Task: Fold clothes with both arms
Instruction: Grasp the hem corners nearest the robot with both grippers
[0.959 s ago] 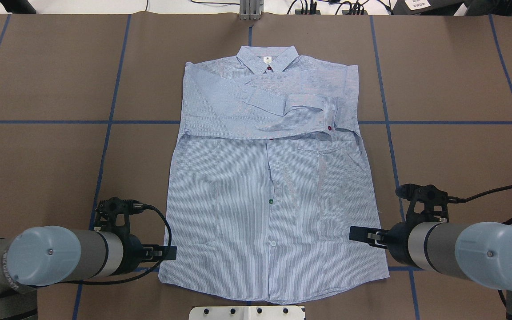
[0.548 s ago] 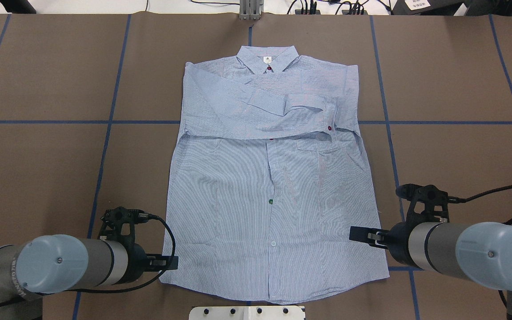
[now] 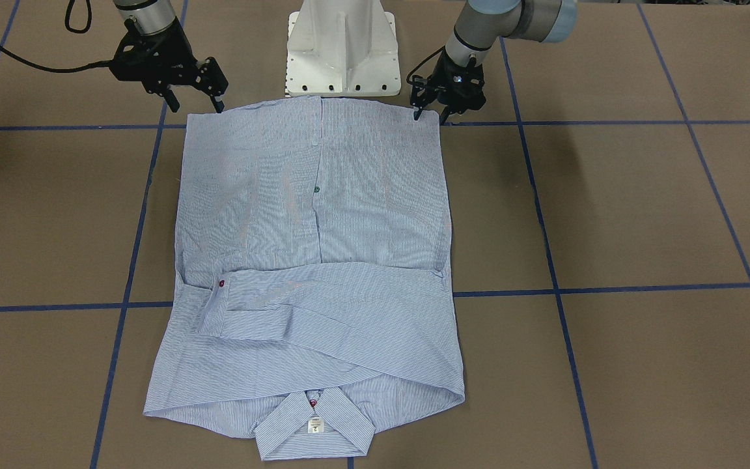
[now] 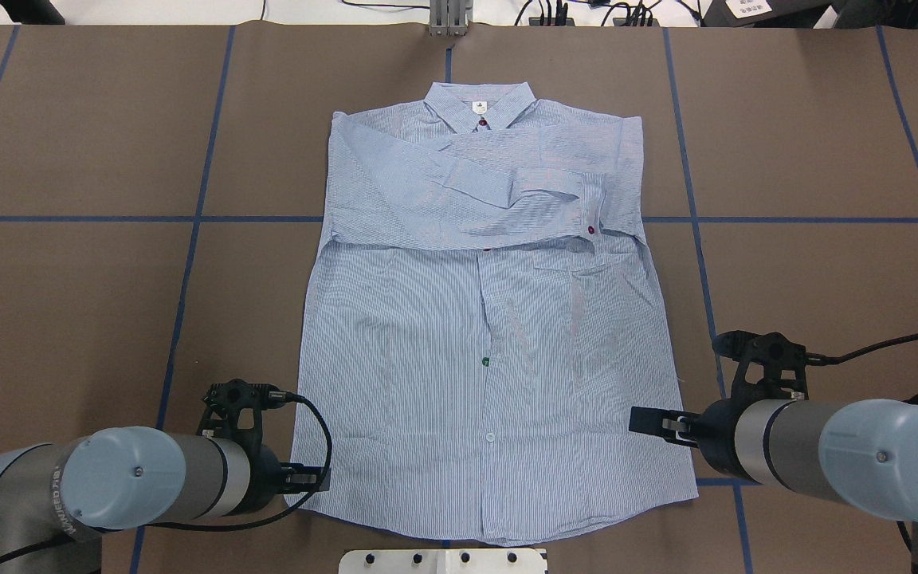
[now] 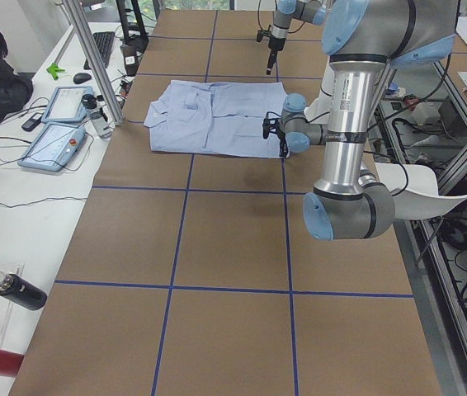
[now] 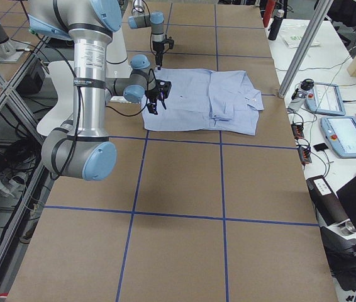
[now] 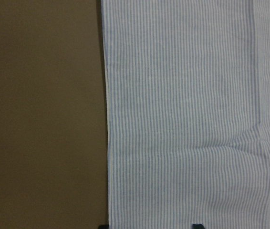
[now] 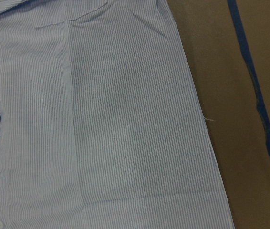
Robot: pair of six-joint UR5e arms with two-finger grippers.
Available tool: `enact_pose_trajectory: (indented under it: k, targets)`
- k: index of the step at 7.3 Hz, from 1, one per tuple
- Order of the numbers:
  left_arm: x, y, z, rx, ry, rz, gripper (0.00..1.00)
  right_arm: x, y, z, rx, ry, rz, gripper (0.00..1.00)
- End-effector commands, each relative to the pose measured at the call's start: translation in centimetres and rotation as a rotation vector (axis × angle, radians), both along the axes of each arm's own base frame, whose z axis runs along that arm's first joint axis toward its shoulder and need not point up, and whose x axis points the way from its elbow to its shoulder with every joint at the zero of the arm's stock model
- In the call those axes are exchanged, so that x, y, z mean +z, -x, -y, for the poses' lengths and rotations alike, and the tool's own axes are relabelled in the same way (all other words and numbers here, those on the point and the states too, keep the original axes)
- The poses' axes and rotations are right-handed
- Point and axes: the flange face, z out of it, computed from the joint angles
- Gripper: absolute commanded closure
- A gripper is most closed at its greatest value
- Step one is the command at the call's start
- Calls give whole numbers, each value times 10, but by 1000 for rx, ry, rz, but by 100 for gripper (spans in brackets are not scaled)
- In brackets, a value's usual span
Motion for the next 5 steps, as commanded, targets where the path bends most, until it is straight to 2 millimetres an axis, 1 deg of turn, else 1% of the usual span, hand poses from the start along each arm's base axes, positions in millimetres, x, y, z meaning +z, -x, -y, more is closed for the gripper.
enact_pose_trajectory:
  k: [1, 5]
  targets:
    - [4, -1, 0, 1, 2, 12, 37, 1, 0, -1, -1, 0, -1, 0]
    - [5, -1, -1, 1, 5, 18, 41, 1, 0, -1, -1, 0, -1, 0]
